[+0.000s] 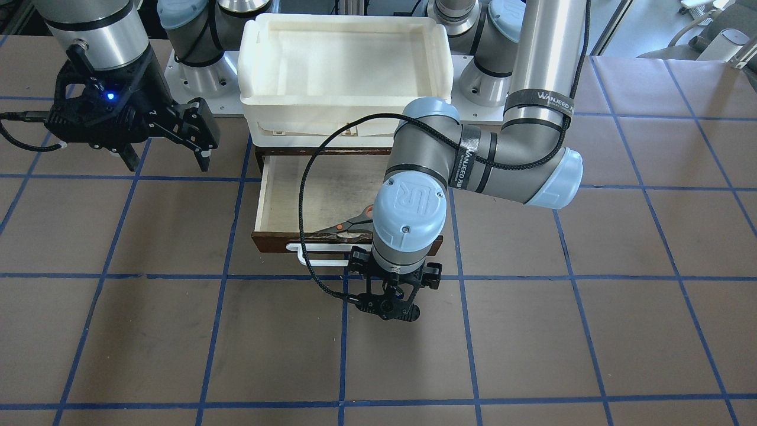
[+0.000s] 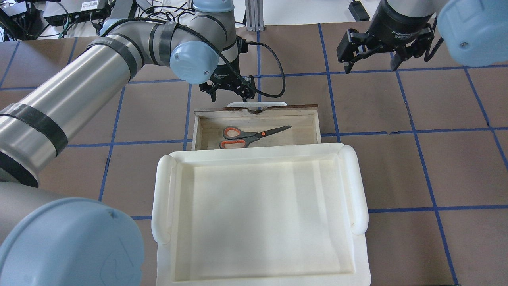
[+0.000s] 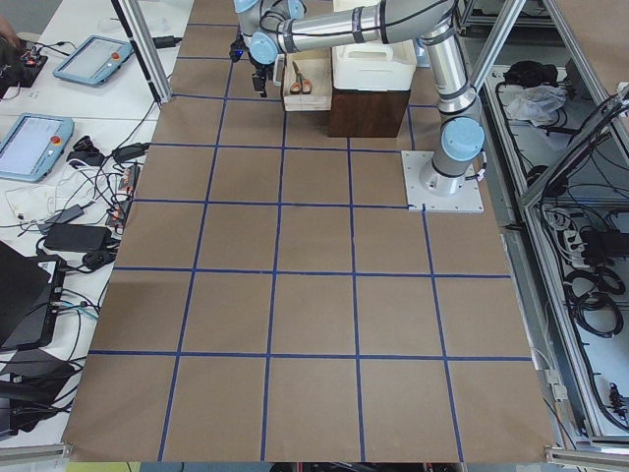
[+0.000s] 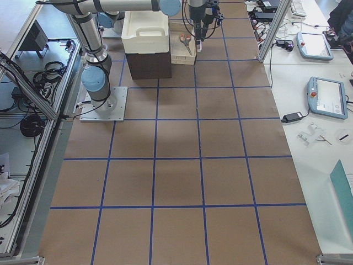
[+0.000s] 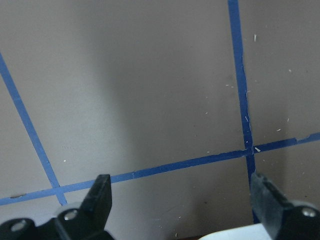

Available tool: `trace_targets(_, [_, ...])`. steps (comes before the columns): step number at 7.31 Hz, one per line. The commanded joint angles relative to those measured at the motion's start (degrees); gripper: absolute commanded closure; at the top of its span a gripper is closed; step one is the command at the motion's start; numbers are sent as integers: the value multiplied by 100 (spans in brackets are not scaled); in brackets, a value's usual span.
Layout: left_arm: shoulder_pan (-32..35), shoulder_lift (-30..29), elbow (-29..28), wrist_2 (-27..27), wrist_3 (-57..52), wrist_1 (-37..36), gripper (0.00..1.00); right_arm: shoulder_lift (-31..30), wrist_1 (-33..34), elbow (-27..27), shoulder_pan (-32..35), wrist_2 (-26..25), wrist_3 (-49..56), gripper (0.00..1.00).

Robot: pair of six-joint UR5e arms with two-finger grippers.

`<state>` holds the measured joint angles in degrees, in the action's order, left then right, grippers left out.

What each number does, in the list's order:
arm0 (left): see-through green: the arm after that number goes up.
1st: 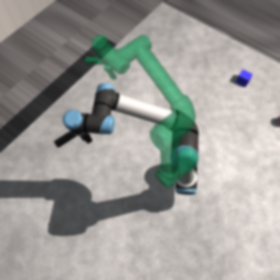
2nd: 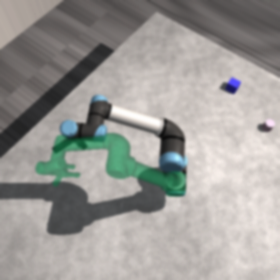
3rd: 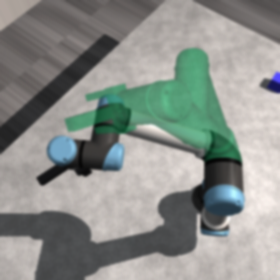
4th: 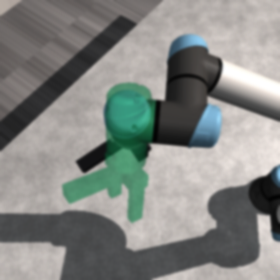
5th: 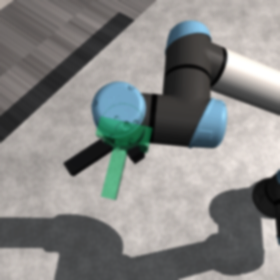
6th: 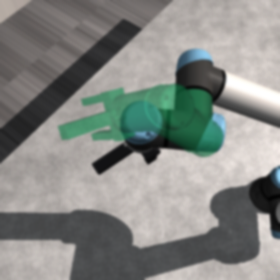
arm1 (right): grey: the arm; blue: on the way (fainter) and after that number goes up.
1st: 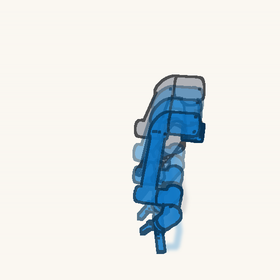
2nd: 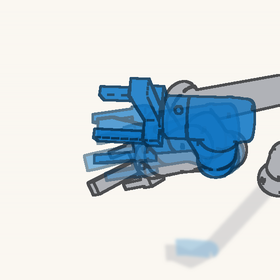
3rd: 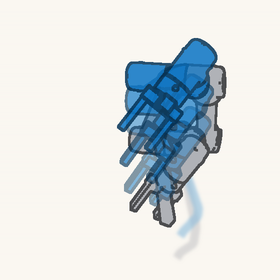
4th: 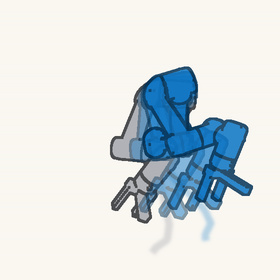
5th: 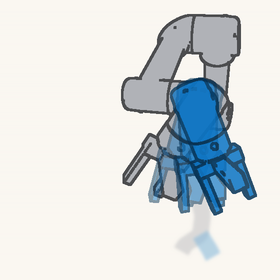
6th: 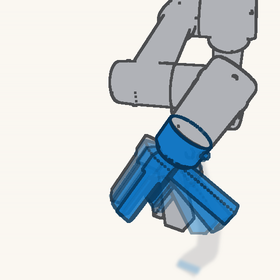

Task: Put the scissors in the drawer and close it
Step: 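Move the left gripper above the drawer's white handle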

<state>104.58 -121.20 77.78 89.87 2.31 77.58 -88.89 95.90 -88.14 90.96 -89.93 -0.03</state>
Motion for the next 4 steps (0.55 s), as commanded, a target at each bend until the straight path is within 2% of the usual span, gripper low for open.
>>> trace_targets(1, [10,114,0,-4,7,239,0,-76,-27,-45,0,-7,11,0])
trace_targets(4, [62,325,27,-4,7,521,0,-76,-9,-45,0,-7,3,0])
